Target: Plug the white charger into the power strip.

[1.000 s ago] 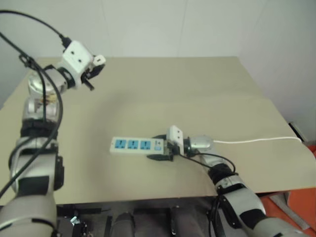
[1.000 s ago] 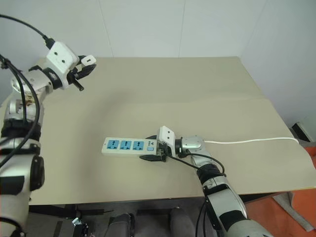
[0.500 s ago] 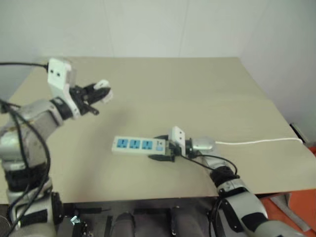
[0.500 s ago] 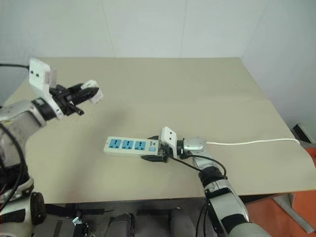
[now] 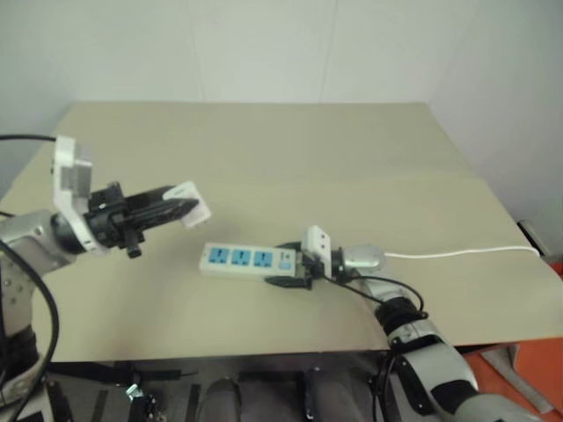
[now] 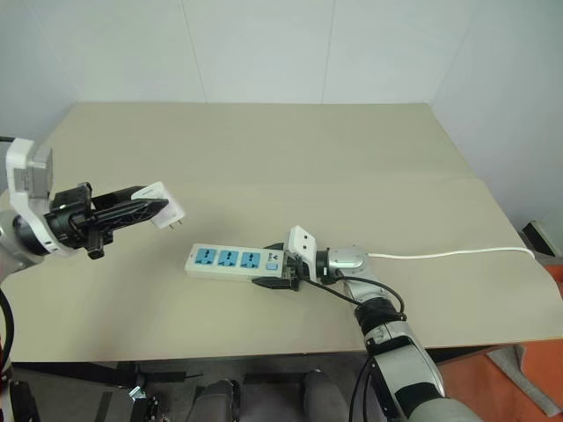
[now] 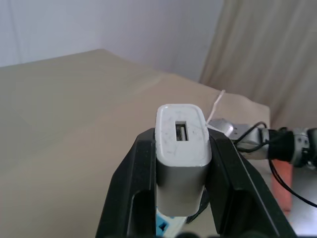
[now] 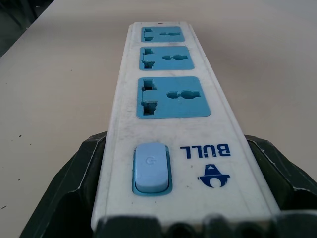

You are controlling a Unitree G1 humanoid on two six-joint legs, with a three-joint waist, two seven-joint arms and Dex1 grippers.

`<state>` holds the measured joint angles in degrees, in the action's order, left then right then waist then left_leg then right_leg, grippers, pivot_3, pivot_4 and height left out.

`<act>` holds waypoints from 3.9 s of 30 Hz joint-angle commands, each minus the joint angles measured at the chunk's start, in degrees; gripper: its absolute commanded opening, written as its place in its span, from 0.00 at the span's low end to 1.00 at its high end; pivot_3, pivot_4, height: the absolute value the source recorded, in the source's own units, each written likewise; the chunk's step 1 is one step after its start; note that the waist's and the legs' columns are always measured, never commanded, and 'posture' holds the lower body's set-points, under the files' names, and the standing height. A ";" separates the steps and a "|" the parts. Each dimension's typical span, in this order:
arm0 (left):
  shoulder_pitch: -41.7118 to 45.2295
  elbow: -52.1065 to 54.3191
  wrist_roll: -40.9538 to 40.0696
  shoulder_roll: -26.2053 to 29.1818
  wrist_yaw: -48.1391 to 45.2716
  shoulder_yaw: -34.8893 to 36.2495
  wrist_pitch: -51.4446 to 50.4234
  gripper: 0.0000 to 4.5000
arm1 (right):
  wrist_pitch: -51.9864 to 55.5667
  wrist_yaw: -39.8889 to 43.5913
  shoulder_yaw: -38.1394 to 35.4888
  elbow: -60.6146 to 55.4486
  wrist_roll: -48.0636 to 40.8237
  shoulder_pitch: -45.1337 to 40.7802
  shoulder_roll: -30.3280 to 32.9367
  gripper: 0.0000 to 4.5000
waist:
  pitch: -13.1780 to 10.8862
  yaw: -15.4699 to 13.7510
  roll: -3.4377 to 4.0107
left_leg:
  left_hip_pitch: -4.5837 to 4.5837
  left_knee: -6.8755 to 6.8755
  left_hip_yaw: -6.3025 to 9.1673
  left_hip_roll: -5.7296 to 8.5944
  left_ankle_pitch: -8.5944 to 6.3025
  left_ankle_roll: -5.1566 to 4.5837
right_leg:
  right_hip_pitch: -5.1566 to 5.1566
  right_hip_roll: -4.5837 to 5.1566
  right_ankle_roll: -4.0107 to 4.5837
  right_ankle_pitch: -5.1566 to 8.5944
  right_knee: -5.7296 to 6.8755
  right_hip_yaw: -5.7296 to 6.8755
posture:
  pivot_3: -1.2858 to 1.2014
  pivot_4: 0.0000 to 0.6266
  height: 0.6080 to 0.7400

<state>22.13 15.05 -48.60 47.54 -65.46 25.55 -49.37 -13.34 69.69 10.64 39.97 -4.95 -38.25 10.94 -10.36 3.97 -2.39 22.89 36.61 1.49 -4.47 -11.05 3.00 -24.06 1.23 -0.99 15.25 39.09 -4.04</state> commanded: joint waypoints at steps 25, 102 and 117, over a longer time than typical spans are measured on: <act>14.17 -23.02 18.38 -11.51 -20.74 -27.50 28.24 0.22 | 0.06 4.19 2.02 -0.64 -1.23 -1.05 -2.13 0.76 | 0.00 0.34 0.00 | 0.08 -0.01 -0.01 -0.02 -0.01 -0.03 | -0.10 -0.05 0.02 -0.01 0.00 -0.07 | 0.52 0.24 1.00; 5.21 -34.84 32.71 -12.51 -19.32 -36.07 46.48 0.22 | -0.18 3.60 2.07 -0.09 -0.93 -1.56 -2.48 0.76 | 0.06 1.11 0.02 | -0.09 -0.03 0.00 -0.02 -0.02 -0.05 | 0.06 -0.07 -0.09 0.05 0.00 -0.09 | 0.52 0.24 1.00; 13.92 -20.57 19.44 -8.61 -21.48 -28.23 31.29 0.92 | -0.67 4.37 2.54 0.35 -0.86 -1.55 -2.82 0.76 | 0.07 1.33 0.02 | 0.09 -0.10 0.02 -0.02 -0.01 -0.04 | -0.12 -0.07 -0.09 0.06 -0.01 -0.05 | 0.52 0.24 1.00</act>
<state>33.54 -9.83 -26.16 37.41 -86.19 -5.70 -16.66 -13.18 73.38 12.77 40.66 -4.98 -39.48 8.86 -10.29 5.29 -2.37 22.97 36.50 1.52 -4.49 -11.06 2.96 -24.16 1.16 -1.09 15.31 39.07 -4.10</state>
